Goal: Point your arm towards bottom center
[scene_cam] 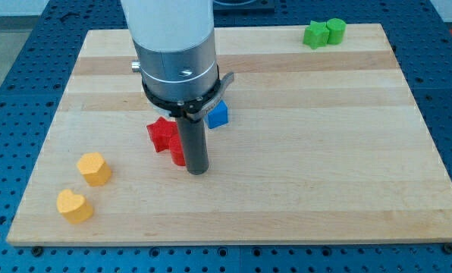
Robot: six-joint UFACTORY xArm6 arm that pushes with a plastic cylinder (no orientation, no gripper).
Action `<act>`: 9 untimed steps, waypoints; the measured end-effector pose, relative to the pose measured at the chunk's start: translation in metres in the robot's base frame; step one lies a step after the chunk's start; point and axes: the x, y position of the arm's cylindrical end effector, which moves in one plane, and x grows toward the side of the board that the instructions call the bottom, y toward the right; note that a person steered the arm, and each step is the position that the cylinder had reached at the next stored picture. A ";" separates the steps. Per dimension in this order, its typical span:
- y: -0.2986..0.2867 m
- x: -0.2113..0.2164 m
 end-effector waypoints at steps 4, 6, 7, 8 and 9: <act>0.000 0.012; 0.011 0.045; 0.048 0.051; 0.064 0.029; 0.029 -0.002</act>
